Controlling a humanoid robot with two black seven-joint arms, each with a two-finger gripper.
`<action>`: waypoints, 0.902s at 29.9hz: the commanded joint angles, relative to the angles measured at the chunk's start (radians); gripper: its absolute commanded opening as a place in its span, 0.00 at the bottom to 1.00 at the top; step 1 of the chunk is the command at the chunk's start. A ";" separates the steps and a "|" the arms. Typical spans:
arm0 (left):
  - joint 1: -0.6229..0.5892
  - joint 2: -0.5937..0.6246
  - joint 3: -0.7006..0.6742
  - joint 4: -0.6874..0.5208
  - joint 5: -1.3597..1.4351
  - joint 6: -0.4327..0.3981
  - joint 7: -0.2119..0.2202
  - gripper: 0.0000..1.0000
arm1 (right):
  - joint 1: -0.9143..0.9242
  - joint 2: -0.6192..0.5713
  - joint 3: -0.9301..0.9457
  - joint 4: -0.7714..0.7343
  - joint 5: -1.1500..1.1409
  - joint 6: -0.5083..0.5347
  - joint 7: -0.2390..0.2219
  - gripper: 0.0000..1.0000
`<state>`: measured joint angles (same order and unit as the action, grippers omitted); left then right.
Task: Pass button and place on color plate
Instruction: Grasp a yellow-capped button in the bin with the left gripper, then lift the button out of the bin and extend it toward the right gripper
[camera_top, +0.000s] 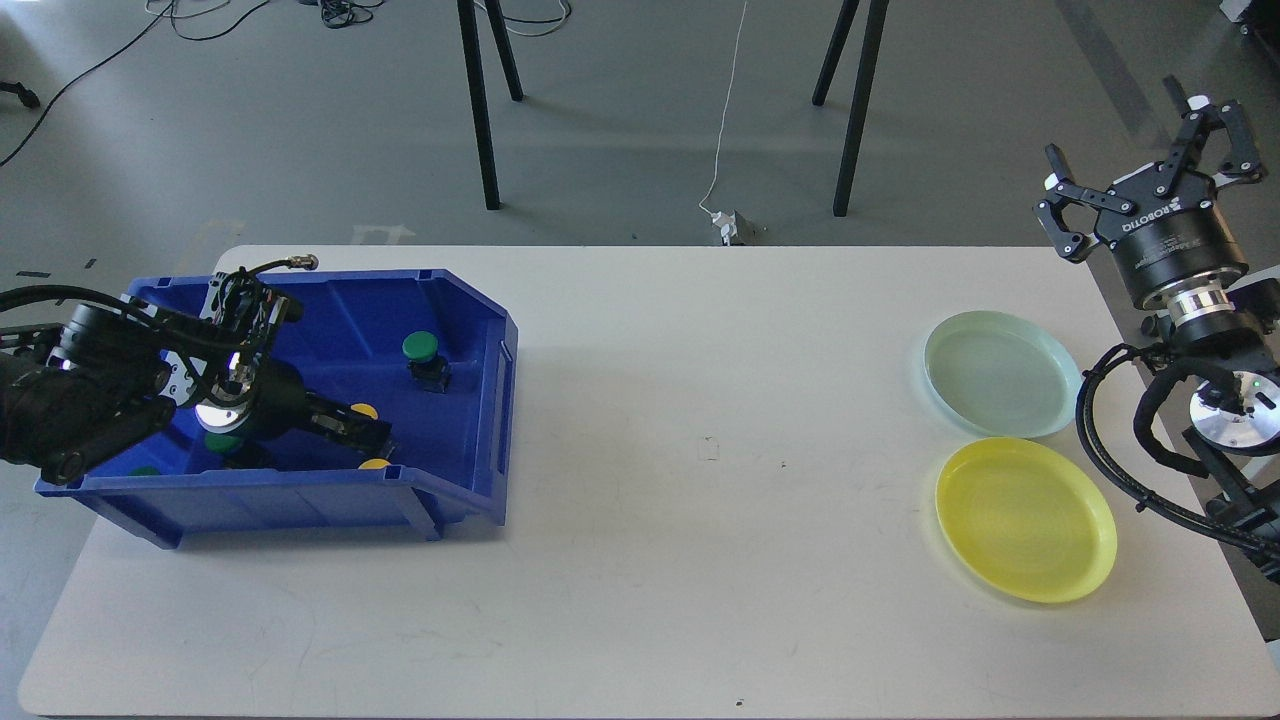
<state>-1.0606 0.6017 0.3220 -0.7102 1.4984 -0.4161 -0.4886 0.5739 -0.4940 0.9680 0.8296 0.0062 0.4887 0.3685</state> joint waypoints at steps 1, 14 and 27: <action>0.002 0.000 0.000 -0.002 -0.001 0.000 0.000 0.48 | 0.000 0.000 0.000 -0.001 0.000 0.000 0.000 0.99; -0.041 0.039 -0.037 -0.032 -0.021 -0.001 0.000 0.06 | -0.005 0.002 0.000 -0.007 0.001 0.000 0.001 0.99; -0.056 0.432 -0.408 -0.486 -0.323 -0.073 0.000 0.06 | -0.048 -0.001 -0.008 -0.052 0.012 0.000 -0.008 0.99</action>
<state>-1.1179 0.9577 -0.0137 -1.0982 1.3320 -0.4555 -0.4885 0.5498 -0.4924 0.9644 0.7731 0.0183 0.4887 0.3647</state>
